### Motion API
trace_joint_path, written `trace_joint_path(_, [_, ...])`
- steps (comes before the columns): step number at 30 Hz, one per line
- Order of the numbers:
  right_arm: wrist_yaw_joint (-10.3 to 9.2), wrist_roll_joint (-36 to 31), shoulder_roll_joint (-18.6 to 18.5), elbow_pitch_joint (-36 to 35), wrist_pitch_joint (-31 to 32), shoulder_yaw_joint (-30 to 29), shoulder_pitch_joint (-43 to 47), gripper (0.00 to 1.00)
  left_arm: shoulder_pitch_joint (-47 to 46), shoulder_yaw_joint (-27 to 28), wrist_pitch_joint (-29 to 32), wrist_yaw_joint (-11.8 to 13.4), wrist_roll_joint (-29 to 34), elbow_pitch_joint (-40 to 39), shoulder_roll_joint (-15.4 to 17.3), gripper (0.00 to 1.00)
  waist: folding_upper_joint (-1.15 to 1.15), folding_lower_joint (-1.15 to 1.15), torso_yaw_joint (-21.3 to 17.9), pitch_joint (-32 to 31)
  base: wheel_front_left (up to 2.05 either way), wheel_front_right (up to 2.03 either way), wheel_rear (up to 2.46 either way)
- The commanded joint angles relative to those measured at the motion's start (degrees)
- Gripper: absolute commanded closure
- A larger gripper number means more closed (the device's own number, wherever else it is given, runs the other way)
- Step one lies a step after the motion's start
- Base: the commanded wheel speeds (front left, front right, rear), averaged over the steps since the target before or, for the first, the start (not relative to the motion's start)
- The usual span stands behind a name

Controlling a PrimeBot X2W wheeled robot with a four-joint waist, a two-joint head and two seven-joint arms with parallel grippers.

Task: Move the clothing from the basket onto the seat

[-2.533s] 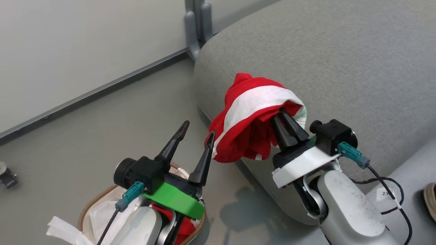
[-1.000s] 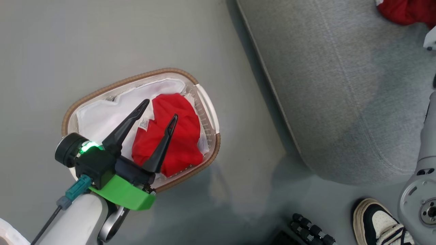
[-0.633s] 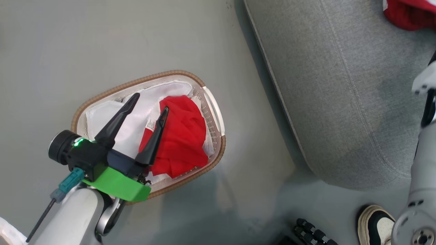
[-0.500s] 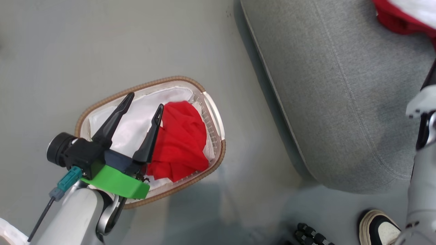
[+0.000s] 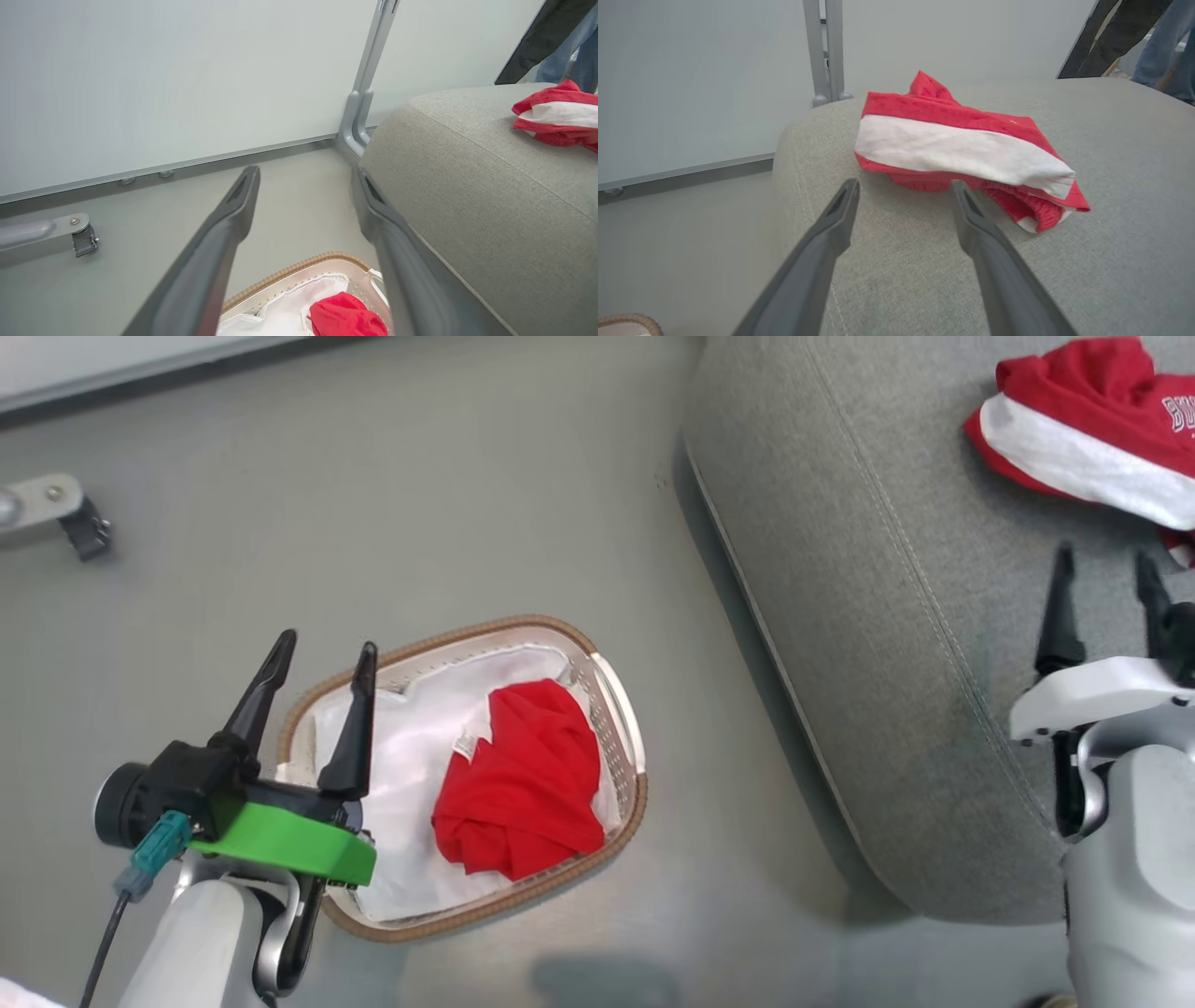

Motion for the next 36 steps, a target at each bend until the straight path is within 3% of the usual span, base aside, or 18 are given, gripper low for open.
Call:
trace_joint_path(1, [-0.07, 1.9, -0.2, -1.3, -0.3, 1.9, 1.1, 0.00, 1.3, 1.5, 0.0, -0.2, 1.0, 0.6, -0.4, 0.00, 0.00, 0.00, 2.8, -3.2, 0.00, 0.00, 0.00])
trace_joint_path(7, [-0.06, 5.1, -0.2, -5.0, -0.3, 9.8, 2.9, 0.00, 2.7, 8.2, 0.0, -0.2, 3.7, 3.7, -3.2, 0.00, 0.00, 0.00, 5.7, -6.4, 0.00, 0.00, 0.00])
trace_joint_path(16, [-0.06, 7.9, -0.2, -5.2, -0.3, 20.0, 4.4, 0.00, 4.1, 16.3, 0.0, -0.2, 6.9, 7.7, -6.4, 0.00, 0.00, 0.00, 9.1, -10.7, 0.00, 0.00, 0.00])
trace_joint_path(24, [-0.06, 10.7, -0.2, -4.9, -0.3, 24.0, 9.3, 0.00, 7.9, 18.9, 0.0, -0.2, 8.2, 8.5, -8.4, 0.00, 0.00, 0.00, 10.7, -14.9, 0.00, 0.00, 0.00])
trace_joint_path(36, [-0.06, 11.9, -0.2, -4.5, -0.3, 25.1, 17.8, 0.00, 14.8, 19.8, 0.0, -0.2, 10.1, 7.8, -10.6, 0.00, 0.00, 0.00, 11.8, -20.2, 0.00, 0.00, 0.00])
